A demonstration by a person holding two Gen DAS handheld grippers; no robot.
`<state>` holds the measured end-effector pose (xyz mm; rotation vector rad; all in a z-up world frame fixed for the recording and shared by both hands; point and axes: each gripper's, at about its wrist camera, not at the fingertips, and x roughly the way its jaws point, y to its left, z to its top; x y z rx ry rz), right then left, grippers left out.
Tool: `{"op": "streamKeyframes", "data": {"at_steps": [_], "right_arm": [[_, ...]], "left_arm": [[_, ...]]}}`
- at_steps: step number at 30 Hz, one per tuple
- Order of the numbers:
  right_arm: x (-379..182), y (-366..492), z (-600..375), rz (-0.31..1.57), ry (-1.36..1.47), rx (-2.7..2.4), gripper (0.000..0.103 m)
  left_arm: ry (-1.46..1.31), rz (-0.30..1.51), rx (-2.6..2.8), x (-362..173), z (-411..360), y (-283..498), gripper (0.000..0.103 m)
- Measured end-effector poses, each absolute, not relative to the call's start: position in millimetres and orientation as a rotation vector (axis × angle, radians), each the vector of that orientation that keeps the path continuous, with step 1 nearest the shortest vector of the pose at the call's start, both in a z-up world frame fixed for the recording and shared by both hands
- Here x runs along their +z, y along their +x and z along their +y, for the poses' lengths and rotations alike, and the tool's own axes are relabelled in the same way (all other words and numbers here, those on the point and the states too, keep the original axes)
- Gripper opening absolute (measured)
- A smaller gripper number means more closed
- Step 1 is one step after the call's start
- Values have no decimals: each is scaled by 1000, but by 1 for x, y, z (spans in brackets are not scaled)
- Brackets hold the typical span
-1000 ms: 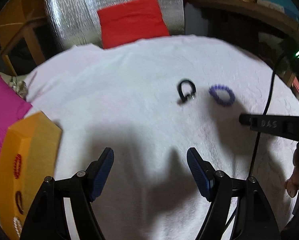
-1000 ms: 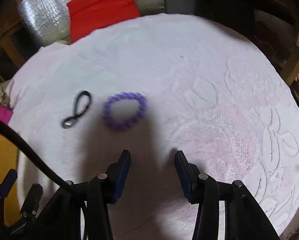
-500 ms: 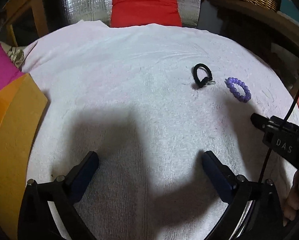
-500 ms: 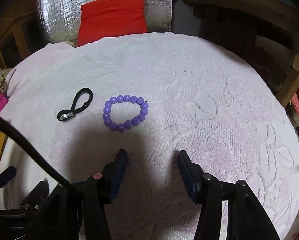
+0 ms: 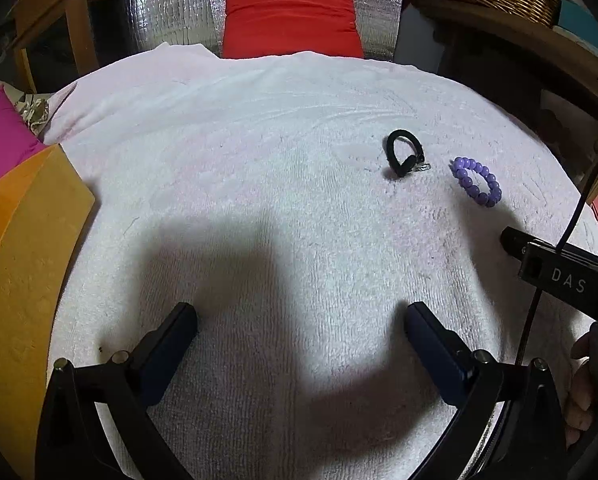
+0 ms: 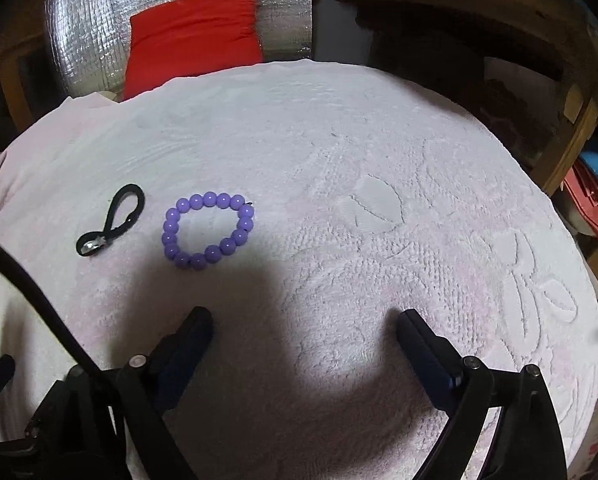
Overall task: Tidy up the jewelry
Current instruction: 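Withdraw both tools from the box back toward the hair tie and purple bracelet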
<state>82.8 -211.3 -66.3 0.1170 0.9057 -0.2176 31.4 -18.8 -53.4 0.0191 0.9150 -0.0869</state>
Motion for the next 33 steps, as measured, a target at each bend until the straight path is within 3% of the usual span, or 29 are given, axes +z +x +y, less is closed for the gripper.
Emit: {"op": "streamKeyframes", "data": {"at_steps": [10,33], "right_arm": [[-66,80,-219,919,122,-133,103],[-66,66,-211,954,83,-106,103]], "left_arm": [[24,919,-107,-52,-18,36,103],[39,928,-136,-53,-19,41,103]]}}
